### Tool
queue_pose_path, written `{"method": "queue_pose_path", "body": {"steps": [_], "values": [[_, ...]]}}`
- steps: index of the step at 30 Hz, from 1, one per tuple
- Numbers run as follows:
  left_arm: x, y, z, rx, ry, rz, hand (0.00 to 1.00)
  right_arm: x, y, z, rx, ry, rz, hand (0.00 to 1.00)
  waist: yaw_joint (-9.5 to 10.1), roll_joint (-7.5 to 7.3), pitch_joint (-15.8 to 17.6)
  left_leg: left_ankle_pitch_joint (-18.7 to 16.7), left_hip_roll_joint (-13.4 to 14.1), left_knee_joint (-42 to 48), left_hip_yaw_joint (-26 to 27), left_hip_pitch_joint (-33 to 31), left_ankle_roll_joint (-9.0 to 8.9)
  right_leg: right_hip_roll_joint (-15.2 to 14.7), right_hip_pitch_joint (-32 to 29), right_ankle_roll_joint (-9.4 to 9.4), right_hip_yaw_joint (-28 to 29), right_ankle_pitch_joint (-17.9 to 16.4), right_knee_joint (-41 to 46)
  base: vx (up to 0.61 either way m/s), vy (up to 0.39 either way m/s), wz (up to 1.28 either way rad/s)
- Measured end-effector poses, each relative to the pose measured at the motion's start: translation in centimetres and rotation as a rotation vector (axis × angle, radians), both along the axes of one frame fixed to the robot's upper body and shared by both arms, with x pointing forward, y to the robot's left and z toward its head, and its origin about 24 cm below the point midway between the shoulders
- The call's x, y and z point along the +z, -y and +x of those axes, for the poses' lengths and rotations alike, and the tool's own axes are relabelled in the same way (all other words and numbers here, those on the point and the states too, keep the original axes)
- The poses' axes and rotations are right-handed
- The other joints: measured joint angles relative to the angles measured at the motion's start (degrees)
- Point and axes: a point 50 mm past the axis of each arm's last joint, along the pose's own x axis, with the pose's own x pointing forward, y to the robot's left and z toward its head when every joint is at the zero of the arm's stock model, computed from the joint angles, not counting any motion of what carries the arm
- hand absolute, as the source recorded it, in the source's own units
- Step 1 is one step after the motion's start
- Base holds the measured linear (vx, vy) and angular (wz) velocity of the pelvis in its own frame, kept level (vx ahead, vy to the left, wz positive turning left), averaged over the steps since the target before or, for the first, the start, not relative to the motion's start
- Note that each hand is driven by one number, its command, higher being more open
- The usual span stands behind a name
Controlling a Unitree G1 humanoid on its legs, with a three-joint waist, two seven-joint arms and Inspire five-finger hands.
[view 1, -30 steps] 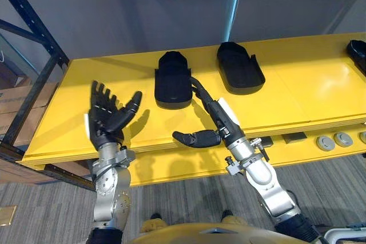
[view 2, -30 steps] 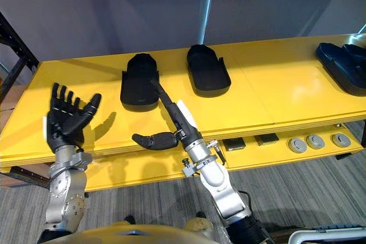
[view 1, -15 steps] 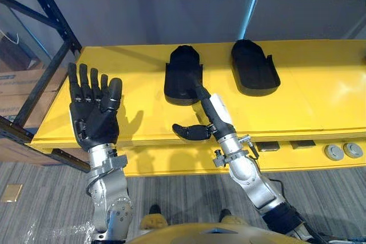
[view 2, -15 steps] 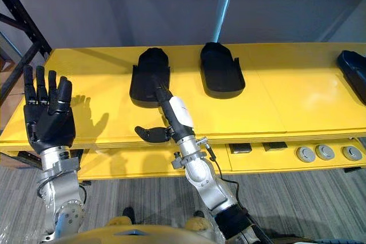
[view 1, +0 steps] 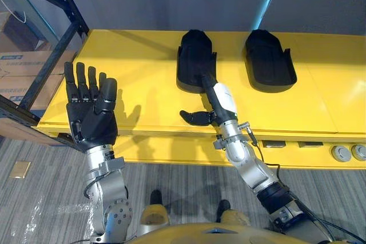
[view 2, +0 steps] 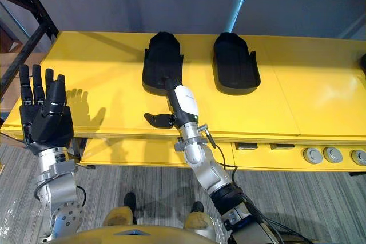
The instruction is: Walk over and take three plastic housings, then place them on the shelf
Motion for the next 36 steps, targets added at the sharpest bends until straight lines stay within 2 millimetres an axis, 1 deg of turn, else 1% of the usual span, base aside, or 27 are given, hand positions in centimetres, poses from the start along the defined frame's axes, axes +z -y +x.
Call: {"method": "queue_pose_path", "body": {"steps": [3, 9, 15, 19, 21, 22, 23, 24, 25, 27, 30, 31, 33, 34, 36], "values": [[0.1, 0.0, 0.1, -0.001, 0.005, -0.001, 1.00, 0.6, 0.1, 0.5, -0.017, 0.033, -0.004, 1.00, 0.15, 0.13, 1.23, 0.28, 0.03, 0.05, -0.25, -0.10, 0.03, -0.06, -0.20, -0.05, -0.14, -0.06, 0.61, -0.04, -0.006, 0.05], [0.1, 0.0, 0.1, -0.002, 0.007, -0.008, 1.00, 1.3, 0.5, 1.3, -0.042, 0.073, -0.025, 1.00, 0.50, 0.35, 2.05, 0.50, 0.04, 0.73, -0.70, -1.05, 0.12, -0.21, -1.01, -0.38, -0.33, -0.40, 1.63, -0.02, -0.003, 0.03], [0.0, -0.1, 0.1, -0.006, 0.010, -0.026, 1.00, 1.9, 1.1, 1.7, -0.077, 0.103, -0.012, 1.00, 1.17, 0.44, 2.34, 0.59, 0.04, 0.89, -0.74, -1.39, 0.19, -0.23, -1.29, -0.40, -0.31, -0.40, 1.64, -0.01, -0.001, 0.00], [0.0, -0.1, 0.1, -0.006, 0.010, -0.028, 1.00, 2.4, 1.5, 1.6, -0.104, 0.168, 0.027, 1.00, 1.33, 0.42, 2.34, 0.59, 0.05, 0.87, -0.73, -1.36, 0.19, -0.21, -1.27, -0.06, -0.27, -0.16, 1.62, 0.00, 0.000, 0.00], [0.0, 0.0, 0.1, -0.009, 0.013, -0.027, 1.00, 2.9, 1.5, 1.1, -0.104, 0.216, 0.053, 1.00, 1.38, 0.42, 2.34, 0.59, 0.05, 0.85, -0.69, -1.16, 0.18, -0.19, -1.15, -0.04, -0.19, -0.14, 1.54, 0.01, -0.010, -0.04], [0.0, 0.0, 0.0, -0.013, 0.018, -0.022, 1.00, 3.5, 1.4, 0.2, -0.106, 0.286, 0.073, 1.00, 1.39, 0.40, 2.33, 0.52, 0.05, 0.64, -0.54, -0.75, 0.10, -0.16, -0.87, -0.05, -0.10, -0.15, 1.39, 0.01, -0.007, -0.06], [0.1, 0.0, 0.0, -0.016, 0.020, -0.021, 1.00, 3.8, 1.4, -0.1, -0.103, 0.314, 0.088, 1.00, 1.40, 0.39, 2.32, 0.46, 0.06, 0.61, -0.39, -0.60, 0.05, -0.15, -0.81, -0.06, 0.02, -0.16, 1.35, 0.02, -0.007, -0.10], [0.1, 0.1, 0.0, -0.024, 0.030, -0.015, 1.00, 4.6, 1.2, -0.9, -0.099, 0.383, 0.119, 1.00, 1.35, 0.36, 2.30, 0.40, 0.09, 0.49, -0.05, -0.36, 0.02, -0.12, -0.84, -0.04, 0.39, -0.15, 1.23, 0.01, -0.002, -0.12], [0.1, 0.1, 0.0, -0.028, 0.034, -0.013, 1.00, 5.0, 1.1, -1.2, -0.094, 0.420, 0.134, 1.00, 1.35, 0.35, 2.29, 0.39, 0.12, 0.29, 0.27, -0.08, 0.02, -0.09, -0.84, 0.01, 0.74, -0.10, 1.15, 0.02, -0.001, -0.22], [0.2, 0.2, 0.0, -0.042, 0.047, -0.018, 1.00, 6.6, 0.7, -2.3, -0.072, 0.542, 0.222, 1.00, 1.10, 0.26, 2.07, 0.31, 0.12, -0.44, 1.57, 1.32, 0.00, -0.02, -0.25, 0.26, 1.70, 0.11, 0.48, 0.01, -0.002, -0.24], [0.2, 0.4, 0.0, -0.058, 0.057, -0.019, 1.00, 8.1, 1.1, -3.4, -0.087, 0.639, 0.325, 1.00, 0.96, -0.01, 0.94, 0.10, 0.14, -1.22, 3.00, 2.74, -0.04, 0.02, 0.02, 0.34, 2.89, 0.16, 0.24, 0.02, -0.001, -0.21], [0.2, 0.4, 0.0, -0.060, 0.059, -0.019, 1.00, 8.2, 1.2, -3.6, -0.089, 0.639, 0.351, 1.00, 0.83, -0.10, 0.50, 0.01, 0.14, -1.23, 3.27, 2.85, -0.03, 0.01, 0.06, 0.38, 3.01, 0.19, 0.11, 0.02, 0.000, -0.15], [0.3, 0.4, 0.0, -0.062, 0.064, -0.018, 1.00, 8.1, 2.2, -4.4, -0.102, 0.586, 0.502, 1.00, 0.26, -0.53, -1.37, -0.26, 0.13, -1.57, 4.06, 3.67, -0.11, 0.08, 0.54, 0.51, 3.64, 0.29, -0.56, 0.04, 0.001, -0.13], [0.4, 0.4, 0.0, -0.062, 0.068, -0.018, 1.00, 7.9, 2.5, -4.6, -0.111, 0.566, 0.545, 1.00, 0.09, -0.62, -1.70, -0.32, 0.12, -1.69, 4.33, 3.97, -0.12, 0.09, 0.59, 0.51, 4.05, 0.29, -0.57, 0.04, 0.008, -0.24], [0.9, 0.8, 0.1, -0.083, 0.088, -0.017, 1.00, 6.8, 4.3, -5.4, -0.185, 0.480, 0.702, 1.00, -0.51, -0.68, -2.47, -0.68, 0.06, -2.19, 5.98, 5.43, -0.07, 0.07, 0.73, 0.56, 5.54, 0.31, -0.58, 0.02, 0.012, -0.33]]}}
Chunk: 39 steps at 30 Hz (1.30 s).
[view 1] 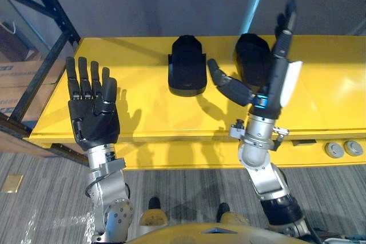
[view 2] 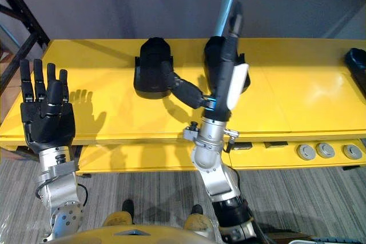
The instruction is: Walk over and take three plastic housings, then place them on the shelf
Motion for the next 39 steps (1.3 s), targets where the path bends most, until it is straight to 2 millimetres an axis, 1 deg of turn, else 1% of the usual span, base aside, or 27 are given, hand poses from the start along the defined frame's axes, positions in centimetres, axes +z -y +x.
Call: {"method": "queue_pose_path", "body": {"steps": [1, 5, 6, 8, 9, 10, 11, 12, 14, 15, 18, 20, 22, 23, 24, 25, 26, 27, 28, 29, 30, 31, 32, 33, 35, 37, 39], "values": [[0.1, 0.2, 0.0, -0.007, 0.002, 0.005, 1.00, -0.4, 0.6, -0.1, -0.011, -0.028, 0.036, 1.00, -0.17, 0.02, -0.31, -0.12, 0.00, 0.00, 0.54, 0.27, 0.01, 0.00, -0.07, 0.08, 0.52, 0.05, -0.03, 0.00, 0.014, -0.34], [-0.1, 1.1, 0.4, -0.062, -0.038, 0.050, 1.00, -3.9, 5.1, -1.7, -0.123, -0.241, 0.211, 1.00, -2.55, 0.82, -2.27, -0.60, -0.04, -1.02, 5.01, 2.26, -0.07, 0.26, -1.44, 0.52, 4.76, 0.39, -0.16, 0.00, 0.025, -0.51], [-0.1, 1.4, 0.4, -0.079, -0.045, 0.063, 1.00, -4.9, 6.3, -2.7, -0.173, -0.298, 0.243, 1.00, -3.46, 1.13, -2.47, -0.81, -0.04, -1.30, 6.80, 3.00, -0.19, 0.52, -2.03, 0.61, 6.53, 0.68, -0.27, 0.01, 0.031, -0.68], [-0.2, 1.9, 0.5, -0.107, -0.053, 0.065, 1.00, -5.7, 7.9, -4.5, -0.242, -0.351, 0.280, 1.00, -4.70, 1.60, -2.83, -1.27, 0.03, -1.44, 9.15, 3.72, -0.36, 0.98, -2.74, 0.68, 8.78, 1.38, -1.00, 0.02, 0.028, -0.80], [-0.2, 2.2, 0.6, -0.122, -0.053, 0.067, 1.00, -6.1, 9.3, -6.3, -0.291, -0.378, 0.309, 1.00, -6.37, 1.90, -3.03, -1.81, 0.10, -1.63, 12.20, 4.48, -0.62, 1.54, -4.06, 0.68, 11.82, 2.04, -1.18, 0.04, 0.033, -0.97], [-0.1, 2.3, 0.6, -0.129, -0.052, 0.068, 1.00, -6.2, 9.8, -7.1, -0.311, -0.389, 0.311, 1.00, -7.27, 1.94, -3.05, -2.10, 0.14, -1.65, 13.41, 4.80, -0.67, 1.78, -4.44, 0.69, 12.92, 2.26, -1.31, 0.04, 0.039, -1.09], [-0.1, 2.6, 0.7, -0.145, -0.050, 0.073, 1.00, -6.5, 10.7, -8.5, -0.337, -0.412, 0.317, 1.00, -9.00, 1.91, -3.27, -2.75, 0.27, -1.40, 15.66, 5.35, -0.89, 2.26, -4.95, 0.74, 14.93, 2.88, -1.99, 0.03, 0.024, -0.78], [0.0, 2.7, 0.8, -0.151, -0.047, 0.077, 1.00, -6.5, 11.2, -9.2, -0.354, -0.419, 0.320, 1.00, -9.82, 1.88, -3.35, -3.29, 0.41, -1.03, 16.93, 5.60, -1.11, 2.53, -5.21, 0.73, 16.17, 3.22, -2.36, 0.04, 0.024, -1.04], [0.3, 3.5, 1.5, -0.173, -0.043, 0.133, 1.00, -6.7, 12.3, -11.3, -0.390, -0.458, 0.317, 1.00, -12.65, 1.64, -3.41, -5.10, 1.22, 0.53, 21.96, 7.05, -1.91, 3.94, -5.83, 0.69, 20.44, 4.46, -3.65, 0.04, 0.007, -1.07], [0.3, 3.7, 1.8, -0.169, -0.050, 0.161, 1.00, -6.8, 12.4, -11.7, -0.386, -0.468, 0.325, 1.00, -13.24, 1.60, -3.50, -5.59, 1.49, 0.96, 23.13, 7.40, -2.15, 4.26, -5.87, 0.72, 21.34, 4.55, -3.96, 0.02, -0.012, -0.84], [0.8, 5.3, 2.7, -0.188, -0.050, 0.218, 1.00, -7.3, 12.4, -13.1, -0.353, -0.513, 0.336, 1.00, -16.51, 1.74, -3.58, -7.27, 2.94, 2.49, 27.16, 8.49, -2.99, 5.95, -6.74, 0.76, 24.82, 4.95, -4.12, 0.01, -0.027, -0.64], [0.8, 5.7, 3.1, -0.183, -0.060, 0.229, 1.00, -7.7, 12.0, -13.3, -0.316, -0.527, 0.361, 1.00, -16.99, 1.89, -3.63, -7.69, 3.34, 3.55, 28.11, 9.10, -3.28, 6.90, -6.82, 0.67, 26.16, 5.02, -4.05, 0.00, -0.023, -0.44], [0.8, 5.4, 3.2, -0.147, -0.078, 0.239, 1.00, -7.9, 11.1, -12.7, -0.240, -0.527, 0.384, 1.00, -16.32, 1.92, -3.61, -9.36, 3.70, 6.46, 25.64, 8.51, -1.12, 7.82, -7.58, 0.23, 28.42, 5.34, -3.48, -0.01, -0.032, -0.63], [0.6, 4.7, 3.0, -0.097, -0.107, 0.246, 1.00, -7.9, 10.2, -11.9, -0.159, -0.525, 0.379, 1.00, -14.71, 1.95, -3.54, -11.40, 3.77, 10.10, 19.75, 7.38, 2.45, 8.62, -8.35, -0.15, 31.34, 5.13, -2.72, -0.03, -0.009, -1.14], [0.1, 3.8, 2.7, -0.044, -0.146, 0.238, 1.00, -7.8, 9.1, -10.6, -0.062, -0.509, 0.366, 1.00, -13.27, 2.06, -3.29, -14.60, 3.67, 14.86, 12.24, 5.97, 5.91, 9.25, -8.59, -1.11, 33.93, 4.84, -2.48, -0.05, 0.026, -1.25], [-0.1, 3.5, 2.4, -0.023, -0.164, 0.230, 1.00, -7.8, 8.7, -10.1, -0.019, -0.502, 0.353, 1.00, -12.55, 2.17, -3.04, -16.49, 3.09, 16.79, 8.01, 5.26, 7.04, 9.67, -8.80, -1.12, 35.19, 4.74, -2.33, -0.11, 0.146, -1.21], [-0.4, 3.0, 1.7, 0.005, -0.193, 0.220, 1.00, -7.8, 7.8, -8.9, 0.058, -0.503, 0.313, 1.00, -11.10, 3.64, -2.97, -19.34, 1.38, 18.68, 0.70, 4.19, 7.22, 10.47, -9.37, -1.21, 37.03, 4.81, -1.63, -0.13, 0.214, -0.86], [-0.6, 2.8, 0.9, 0.007, -0.204, 0.217, 1.00, -7.8, 7.2, -8.1, 0.103, -0.510, 0.290, 1.00, -10.29, 5.08, -3.54, -21.61, 1.13, 18.88, -3.39, 3.72, 7.29, 11.41, -10.32, -0.99, 37.32, 4.87, -0.95, -0.12, 0.222, -0.58], [-0.5, 2.9, 0.8, 0.003, -0.197, 0.216, 1.00, -7.8, 6.9, -7.9, 0.116, -0.507, 0.293, 1.00, -9.95, 5.41, -3.59, -22.61, 0.86, 18.62, -4.29, 3.40, 7.06, 11.35, -10.90, -0.64, 37.05, 4.86, -0.56, -0.10, 0.189, -0.04], [0.0, 2.9, 0.7, -0.006, -0.170, 0.222, 1.00, -7.7, 6.4, -7.5, 0.129, -0.500, 0.307, 1.00, -8.61, 5.35, -3.42, -23.59, 0.42, 17.94, -4.38, 2.82, 5.19, 10.86, -12.14, 0.21, 36.67, 5.17, 0.46, -0.12, 0.155, 0.10], [0.2, 2.7, 0.7, -0.005, -0.151, 0.223, 1.00, -8.0, 5.6, -7.2, 0.150, -0.505, 0.339, 1.00, -7.02, 4.26, -2.70, -23.10, -0.61, 17.94, -4.29, 2.76, 4.31, 9.94, -12.67, 0.49, 36.27, 5.28, 1.57, -0.13, 0.134, 0.10], [0.4, 2.6, 0.6, -0.010, -0.141, 0.213, 1.00, -8.1, 5.1, -7.1, 0.164, -0.510, 0.351, 1.00, -6.40, 3.46, -2.25, -23.04, -1.03, 18.11, -4.35, 2.72, 4.20, 9.42, -12.66, 0.68, 36.17, 5.07, 1.93, -0.15, 0.090, 0.11], [0.4, 2.6, 0.6, -0.030, -0.129, 0.188, 1.00, -8.4, 4.4, -7.1, 0.185, -0.531, 0.372, 1.00, -5.59, 2.15, -1.80, -22.94, -1.77, 18.52, -4.85, 2.51, 4.02, 8.55, -12.67, 0.74, 35.78, 4.39, 2.71, -0.13, 0.067, 0.34], [0.4, 2.6, 0.6, -0.045, -0.125, 0.171, 1.00, -8.6, 3.9, -7.2, 0.202, -0.548, 0.398, 1.00, -5.71, 1.52, -1.84, -23.30, -2.33, 19.82, -6.12, 1.54, 4.33, 7.85, -13.12, 0.66, 34.74, 3.48, 4.31, -0.11, 0.061, 0.40], [0.5, 2.8, 0.6, -0.055, -0.117, 0.167, 1.00, -8.9, 3.4, -7.5, 0.209, -0.558, 0.427, 1.00, -5.63, 1.25, -1.77, -24.68, -2.63, 23.29, -6.96, 0.00, 4.04, 7.74, -14.73, 1.24, 33.05, 2.37, 8.30, -0.05, 0.037, 0.21], [0.5, 3.1, 0.6, -0.074, -0.111, 0.160, 1.00, -9.1, 3.1, -7.7, 0.215, -0.567, 0.440, 1.00, -5.69, 1.56, -1.68, -25.93, -2.62, 26.19, -6.62, -1.00, 3.82, 7.86, -15.65, 1.45, 32.28, 2.50, 9.87, -0.06, 0.048, -0.21], [0.4, 4.0, 0.6, -0.115, -0.110, 0.156, 1.00, -9.2, 2.5, -7.8, 0.246, -0.572, 0.442, 1.00, -5.60, 1.36, -1.08, -27.46, -2.21, 29.13, -4.35, -0.95, 4.16, 7.63, -16.09, 2.07, 30.46, 3.55, 11.03, -0.10, 0.054, -0.47]]}}
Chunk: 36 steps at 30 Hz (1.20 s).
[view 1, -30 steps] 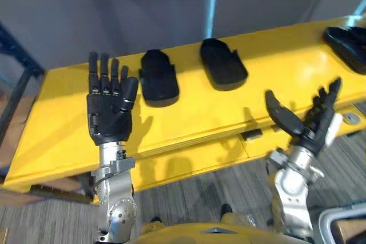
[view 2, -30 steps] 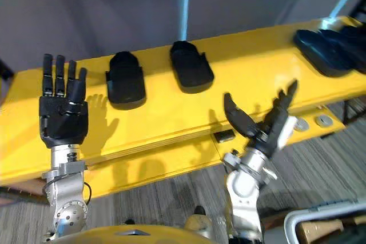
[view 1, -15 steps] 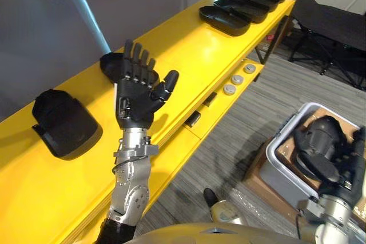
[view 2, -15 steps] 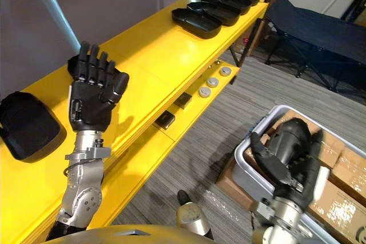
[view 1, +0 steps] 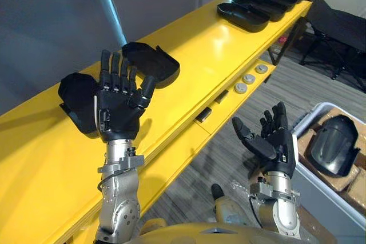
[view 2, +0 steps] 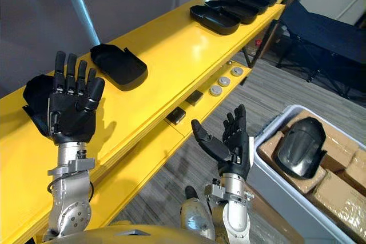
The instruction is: Walk over and take three plastic housings, then place them on the shelf
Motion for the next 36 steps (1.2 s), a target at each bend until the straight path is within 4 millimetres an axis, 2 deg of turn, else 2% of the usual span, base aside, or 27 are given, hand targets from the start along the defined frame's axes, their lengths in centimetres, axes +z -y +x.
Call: {"method": "queue_pose_path", "body": {"steps": [1, 2, 3, 4, 5, 6, 8, 10, 11, 12, 14, 16, 17, 18, 20, 21, 22, 24, 25, 26, 27, 28, 29, 30, 31, 34, 36], "values": [[0.0, 0.3, -0.1, -0.010, -0.001, 0.001, 1.00, 0.0, -0.2, 0.1, 0.013, 0.003, 0.002, 1.00, -0.02, -0.15, 0.27, -0.11, 0.00, 0.70, 0.95, 0.08, 0.15, -0.20, -0.02, -0.54, -1.13, 1.19, -0.23, -0.17, 0.041, -0.69], [-0.1, 0.4, -0.2, -0.016, -0.006, 0.000, 1.00, 0.2, -0.8, 0.6, 0.056, 0.025, 0.006, 1.00, 0.62, -0.02, 0.46, 0.51, 1.21, 0.59, 3.00, -0.29, 1.16, 0.16, 0.23, -1.38, -2.33, 6.00, -4.48, -0.25, -0.031, -1.00], [0.0, 0.3, -0.2, -0.010, 0.003, 0.005, 1.00, 0.5, -1.6, 1.6, 0.108, 0.070, 0.009, 1.00, 1.64, 0.05, 1.20, 1.45, 2.19, -0.34, 6.21, -0.25, 0.72, 0.23, -0.26, -3.55, -6.21, 6.65, -4.15, -0.22, -0.033, -1.07], [0.0, 0.1, -0.1, -0.003, 0.004, 0.007, 1.00, 0.5, -2.2, 2.2, 0.141, 0.088, 0.013, 1.00, 2.00, -0.32, 1.43, 2.04, 2.66, -0.54, 7.35, -0.41, 0.69, -0.12, -1.84, -5.89, -9.40, 1.49, 2.16, -0.24, -0.110, -0.90], [-0.3, -0.1, 0.0, 0.008, -0.007, 0.009, 1.00, 0.5, -3.4, 3.4, 0.201, 0.106, 0.011, 1.00, 2.74, -0.55, 1.46, 3.06, 3.76, -0.70, 8.36, -0.78, 0.33, -1.66, -3.57, -8.30, -13.86, -6.42, 13.57, -0.13, -0.105, -0.43], [-0.6, -0.3, 0.0, 0.006, -0.015, 0.013, 1.00, 0.3, -4.4, 4.2, 0.249, 0.106, -0.012, 1.00, 3.15, -0.46, 1.46, 3.98, 5.19, -0.66, 8.05, -1.32, -0.33, -4.21, -3.34, -9.28, -16.49, -10.39, 21.96, -0.14, -0.138, -0.26], [-1.1, -0.8, 0.2, 0.010, -0.029, 0.017, 1.00, -0.3, -6.1, 5.0, 0.317, 0.087, -0.085, 1.00, 4.33, -0.63, 1.36, 5.37, 7.12, -0.73, 7.46, -2.58, -1.87, -8.61, -1.11, -9.04, -17.19, -13.40, 28.57, -0.04, -0.219, -0.08], [-1.9, -1.5, 0.2, 0.002, -0.052, -0.041, 1.00, -1.1, -7.2, 5.1, 0.352, 0.040, -0.136, 1.00, 5.26, -1.21, 1.03, 6.93, 8.75, -0.90, 6.90, -4.31, -4.00, -12.02, 2.25, -8.38, -16.74, -13.77, 28.38, -0.04, -0.337, -0.13], [-2.5, -1.8, 0.2, -0.004, -0.079, -0.080, 1.00, -1.7, -7.4, 5.0, 0.355, 0.002, -0.139, 1.00, 5.80, -2.31, 0.52, 7.76, 9.50, -0.49, 6.82, -5.15, -5.49, -13.22, 4.92, -5.52, -15.46, -14.02, 23.96, -0.04, -0.401, -0.31], [-3.2, -1.7, 0.3, -0.018, -0.111, -0.112, 1.00, -2.3, -7.0, 4.9, 0.341, -0.043, -0.187, 1.00, 5.89, -1.84, 0.47, 8.75, 10.87, -0.38, 6.33, -6.16, -6.53, -11.56, 6.14, -0.24, -16.80, -17.46, 19.80, -0.04, -0.394, -0.47], [-4.1, -0.8, 0.4, -0.053, -0.155, -0.139, 1.00, -3.0, -5.5, 4.8, 0.306, -0.101, -0.319, 1.00, 5.46, -0.44, 0.17, 10.97, 13.18, -2.91, 6.71, -6.03, -7.23, -9.33, 6.38, 2.33, -18.93, -20.06, 15.46, -0.04, -0.344, -0.69], [-4.5, 0.6, 0.4, -0.101, -0.176, -0.125, 1.00, -3.7, -3.3, 4.8, 0.280, -0.165, -0.423, 1.00, 2.83, 1.15, 0.47, 13.46, 15.30, -4.12, 6.76, -6.04, -6.56, -6.58, 6.12, 1.78, -19.14, -20.37, 13.29, -0.04, -0.353, -0.54], [-4.5, 1.6, 0.3, -0.137, -0.180, -0.111, 1.00, -4.1, -2.1, 4.5, 0.256, -0.206, -0.451, 1.00, 1.34, 1.22, 0.53, 15.21, 15.60, -3.97, 6.68, -6.03, -5.28, -5.98, 6.13, 0.96, -18.89, -20.32, 12.95, -0.07, -0.325, -0.51], [-4.3, 3.0, 0.2, -0.194, -0.169, -0.096, 1.00, -4.6, -0.2, 3.9, 0.202, -0.252, -0.478, 1.00, -0.39, 1.23, 0.59, 18.17, 15.80, -2.17, 6.66, -6.22, -2.53, -5.47, 6.33, -0.05, -18.07, -19.72, 12.39, -0.06, -0.236, -0.48], [-4.1, 3.5, 0.3, -0.224, -0.151, -0.082, 1.00, -4.9, 1.0, 3.3, 0.171, -0.284, -0.501, 1.00, -1.38, 1.12, 0.76, 21.64, 15.80, 1.51, 7.05, -6.84, -0.61, -5.47, 6.87, -1.15, -16.23, -19.02, 11.20, -0.06, -0.117, -0.72], [-4.0, 3.6, 0.4, -0.228, -0.141, -0.073, 1.00, -5.0, 1.8, 2.7, 0.147, -0.305, -0.513, 1.00, -1.68, 1.18, 0.90, 19.83, 14.82, 2.92, 6.63, -7.32, -2.14, -5.88, 7.04, -2.00, -14.16, -18.31, 9.23, -0.08, 0.023, -0.98], [-4.1, 3.7, 0.7, -0.232, -0.136, -0.066, 1.00, -5.1, 2.2, 2.5, 0.130, -0.314, -0.518, 1.00, -1.53, 2.25, 0.83, 17.12, 12.66, 1.37, 5.60, -7.07, -2.46, -5.64, 6.79, -2.11, -12.69, -17.18, 7.85, -0.09, 0.067, -1.05], [-4.1, 3.7, 0.9, -0.219, -0.133, -0.050, 1.00, -5.1, 2.5, 2.4, 0.119, -0.316, -0.521, 1.00, -1.50, 4.35, 0.62, 14.92, 5.93, -6.21, 3.79, -7.24, 0.20, -4.92, 4.40, -1.83, -9.80, -14.54, 5.16, -0.11, 0.120, -1.00], [-4.1, 3.7, 0.9, -0.210, -0.137, -0.027, 1.00, -5.2, 2.4, 2.2, 0.117, -0.322, -0.512, 1.00, -1.54, 4.78, 0.62, 12.63, 5.16, -8.63, 3.51, -6.71, 1.50, -4.48, 3.45, -1.54, -9.13, -13.79, 4.21, -0.14, 0.133, -0.80], [-4.2, 3.6, 0.9, -0.199, -0.143, -0.006, 1.00, -5.3, 2.3, 2.1, 0.107, -0.329, -0.480, 1.00, -1.26, 4.48, 0.89, 11.55, 3.49, -11.27, 1.62, -6.31, -0.96, -4.25, 2.32, -2.02, -8.30, -13.50, 2.63, -0.10, 0.092, -0.58], [-4.3, 3.6, 0.9, -0.195, -0.150, -0.006, 1.00, -5.4, 2.2, 2.1, 0.099, -0.331, -0.450, 1.00, -0.63, 4.40, 1.20, 11.54, 2.30, -12.19, 0.64, -6.25, -0.96, -4.92, 2.26, -2.28, -8.79, -13.45, 1.12, -0.10, 0.162, -0.73], [-4.6, 3.6, 0.8, -0.186, -0.169, -0.004, 1.00, -5.4, 2.4, 2.1, 0.087, -0.335, -0.414, 1.00, 0.40, 5.13, 1.11, 11.94, 1.52, -13.55, -0.85, -6.64, -0.37, -5.78, 2.74, -2.50, -10.44, -12.58, -1.10, -0.01, 0.181, -0.70], [-4.7, 3.3, 0.8, -0.173, -0.177, 0.035, 1.00, -5.4, 2.0, 2.2, 0.069, -0.331, -0.361, 1.00, 0.94, 4.43, 1.39, 12.42, 0.70, -13.19, -1.01, -7.43, -0.46, -7.03, 1.80, -1.99, -13.72, -11.78, 1.72, 0.06, 0.164, -0.49], [-4.8, 3.2, 1.0, -0.176, -0.177, 0.060, 1.00, -5.4, 2.0, 2.6, 0.042, -0.326, -0.345, 1.00, 1.00, 3.34, 2.33, 13.20, -0.16, -11.85, -1.41, -8.38, -1.70, -8.25, 2.31, 0.07, -15.94, -10.11, 0.75, 0.07, 0.079, -0.11], [-4.8, 3.3, 1.0, -0.183, -0.184, 0.063, 1.00, -5.3, 2.1, 2.9, 0.020, -0.323, -0.343, 1.00, 0.99, 3.33, 2.84, 13.44, -0.34, -11.31, -2.08, -9.13, -1.60, -8.30, 2.32, 0.02, -16.12, -9.41, 0.19, 0.02, 0.045, 0.15], [-4.8, 3.6, 1.4, -0.227, -0.204, 0.100, 1.00, -5.2, 3.8, 5.6, -0.102, -0.316, -0.349, 1.00, 1.44, 2.94, 5.04, 12.99, -0.78, -8.49, -3.69, -11.19, -1.41, -8.70, 2.62, 0.15, -16.96, -7.33, -0.80, -0.06, 0.053, 0.17], [-4.2, 3.7, 2.0, -0.247, -0.172, 0.170, 1.00, -3.5, 5.9, 8.9, -0.246, -0.255, -0.287, 1.00, 1.55, 3.08, 7.40, 12.42, -0.69, -5.69, -5.26, -14.48, -1.22, -8.55, 2.94, -0.03, -18.55, -4.50, -4.03, -0.12, 0.043, 0.21]]}}
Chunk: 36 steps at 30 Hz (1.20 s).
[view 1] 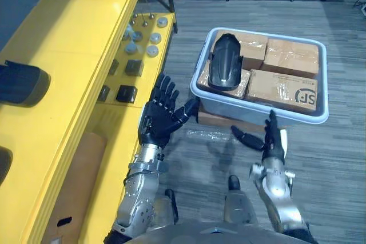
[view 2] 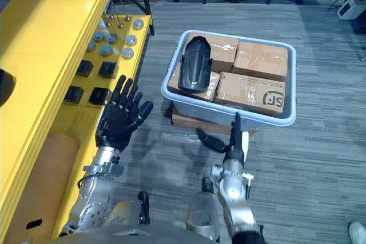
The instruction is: Walk over and take three plastic housings, then place them on the shelf
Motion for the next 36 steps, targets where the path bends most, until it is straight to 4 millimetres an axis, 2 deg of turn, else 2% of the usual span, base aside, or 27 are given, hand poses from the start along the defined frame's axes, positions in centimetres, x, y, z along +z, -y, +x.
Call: {"method": "queue_pose_path", "body": {"steps": [1, 4, 5, 6, 8, 11, 14, 16, 22, 24, 31, 36], "values": [[0.2, 0.0, 0.2, -0.008, 0.006, 0.013, 1.00, 0.6, 0.6, 0.7, -0.036, 0.026, 0.006, 1.00, 0.24, -0.04, 0.77, -0.21, -0.04, 0.61, -0.37, -0.73, -0.10, 0.00, 0.35, -0.03, -0.39, 0.71, -1.11, -0.14, 0.059, 0.16], [0.7, -0.2, 1.0, -0.030, 0.023, 0.056, 1.00, 4.3, 3.2, 4.3, -0.167, 0.140, -0.019, 1.00, 1.95, -0.21, 4.64, -1.13, -0.09, 4.50, -1.64, -4.51, 0.07, 0.15, 0.96, 0.07, -1.54, 2.93, -5.00, -0.17, 0.074, 0.11], [0.5, -0.2, 1.1, -0.037, 0.010, 0.067, 1.00, 5.8, 4.3, 5.4, -0.207, 0.177, -0.042, 1.00, 2.37, 0.15, 5.37, -1.14, -0.23, 5.73, -2.41, -6.31, 0.09, 0.19, 0.42, 0.07, -2.19, 3.62, -5.50, -0.15, 0.071, 0.23], [0.2, -0.2, 1.2, -0.041, -0.003, 0.076, 1.00, 6.6, 4.9, 5.7, -0.227, 0.193, -0.055, 1.00, 2.86, 0.34, 5.49, -1.14, -0.23, 6.21, -2.62, -7.13, 0.09, 0.23, 0.07, 0.06, -2.36, 3.86, -5.77, -0.13, 0.065, 0.17], [-1.3, -0.4, 1.5, -0.037, -0.067, 0.099, 1.00, 9.7, 6.8, 7.3, -0.262, 0.255, -0.107, 1.00, 4.34, 1.04, 5.81, -1.09, -0.25, 7.55, -3.51, -10.00, 0.13, 0.39, -1.62, 0.08, -3.06, 4.59, -5.98, -0.11, 0.052, 0.15], [-3.2, -0.5, 1.4, -0.046, -0.160, 0.125, 1.00, 13.1, 8.9, 8.5, -0.296, 0.306, -0.161, 1.00, 5.77, 1.54, 6.03, -0.78, -0.31, 8.74, -4.68, -12.78, 0.14, 0.58, -3.24, 0.39, -3.94, 5.08, -5.97, -0.04, 0.029, 0.17], [-5.0, -0.3, 1.4, -0.077, -0.227, 0.141, 1.00, 16.6, 12.3, 9.4, -0.387, 0.315, -0.189, 1.00, 7.57, 3.36, 7.20, -0.70, -0.63, 9.91, -6.32, -14.73, 0.14, 0.58, -3.66, 0.67, -5.52, 5.32, -5.87, 0.00, 0.039, 0.24], [-5.7, -0.1, 1.3, -0.083, -0.260, 0.137, 1.00, 18.0, 13.6, 9.5, -0.424, 0.298, -0.220, 1.00, 8.54, 4.54, 7.85, -0.66, -0.78, 10.43, -7.15, -15.41, 0.14, 0.59, -3.69, 0.69, -6.39, 5.34, -5.73, 0.00, 0.026, 0.15], [-7.2, 0.9, 1.1, -0.117, -0.325, 0.120, 1.00, 20.0, 15.2, 9.9, -0.481, 0.233, -0.181, 1.00, 10.82, 5.69, 8.81, -0.27, -1.01, 10.54, -8.23, -16.55, 0.20, 0.34, -5.13, 0.66, -8.06, 5.31, -3.66, 0.00, 0.011, 0.10], [-7.5, 1.0, 1.3, -0.116, -0.339, 0.118, 1.00, 21.3, 15.7, 9.9, -0.488, 0.225, -0.180, 1.00, 11.58, 5.76, 9.03, 0.32, -1.33, 10.56, -8.48, -17.88, 0.26, -0.03, -6.69, 0.65, -8.48, 5.29, -2.69, -0.03, 0.015, 0.08], [-8.4, 0.9, 1.2, -0.103, -0.388, 0.083, 1.00, 24.2, 15.2, 10.8, -0.432, 0.201, -0.218, 1.00, 12.83, 5.84, 9.33, 1.07, -1.23, 11.41, -9.13, -20.35, 0.03, -0.32, -9.60, 0.09, -9.97, 4.29, 0.38, -0.06, 0.002, 0.02], [-8.6, 1.1, 1.3, -0.100, -0.402, 0.069, 1.00, 23.9, 15.5, 11.1, -0.352, 0.073, -0.188, 1.00, 14.08, 5.78, 9.39, 1.95, -1.27, 11.78, -9.56, -21.98, -0.03, -0.73, -11.54, -0.12, -10.81, 3.67, 2.48, -0.05, 0.002, 0.06]]}}
